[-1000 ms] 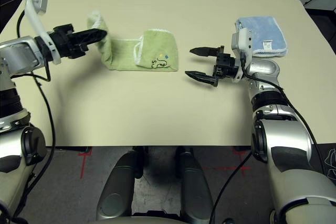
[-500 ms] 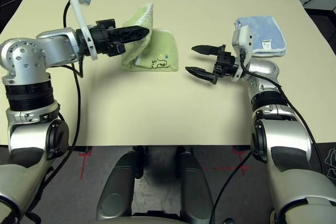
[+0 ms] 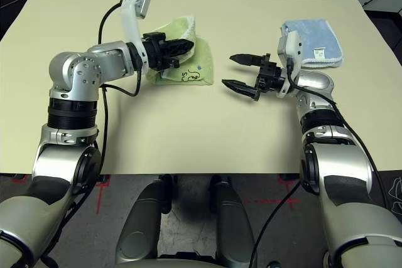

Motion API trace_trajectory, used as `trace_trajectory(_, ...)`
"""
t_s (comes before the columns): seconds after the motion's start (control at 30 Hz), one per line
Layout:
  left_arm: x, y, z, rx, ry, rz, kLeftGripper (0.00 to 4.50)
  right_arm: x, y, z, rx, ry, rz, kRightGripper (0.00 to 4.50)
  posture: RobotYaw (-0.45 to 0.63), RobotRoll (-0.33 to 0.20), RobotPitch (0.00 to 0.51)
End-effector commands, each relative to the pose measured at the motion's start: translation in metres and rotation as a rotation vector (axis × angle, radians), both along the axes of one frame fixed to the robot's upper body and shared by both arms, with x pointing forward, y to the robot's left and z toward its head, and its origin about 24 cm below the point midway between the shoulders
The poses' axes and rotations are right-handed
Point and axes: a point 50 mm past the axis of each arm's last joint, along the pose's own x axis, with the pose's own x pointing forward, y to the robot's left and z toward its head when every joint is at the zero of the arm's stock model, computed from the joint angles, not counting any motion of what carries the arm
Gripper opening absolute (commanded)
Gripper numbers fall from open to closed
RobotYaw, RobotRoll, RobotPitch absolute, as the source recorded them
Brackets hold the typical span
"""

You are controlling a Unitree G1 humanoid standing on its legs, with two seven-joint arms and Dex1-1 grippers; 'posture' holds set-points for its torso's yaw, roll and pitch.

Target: Fold the towel and set it aside.

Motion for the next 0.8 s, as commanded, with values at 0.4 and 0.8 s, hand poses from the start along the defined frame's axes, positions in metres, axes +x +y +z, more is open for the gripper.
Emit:
trace_trajectory(0.4,-0.001,-0.022,-0.026,0.094,0.025,-0.088,0.03,-0.005,-0.006,-0.01,-0.003,0.01,-0.015,4.5,0.07,0.0,0.231)
trace_trajectory(0.8,-0.006,-0.035,-0.033,0.136,0.047,-0.151,0.03,-0.004,-0.003,-0.011,-0.011,0.016,-0.006,4.5,0.08,0.0,0.232)
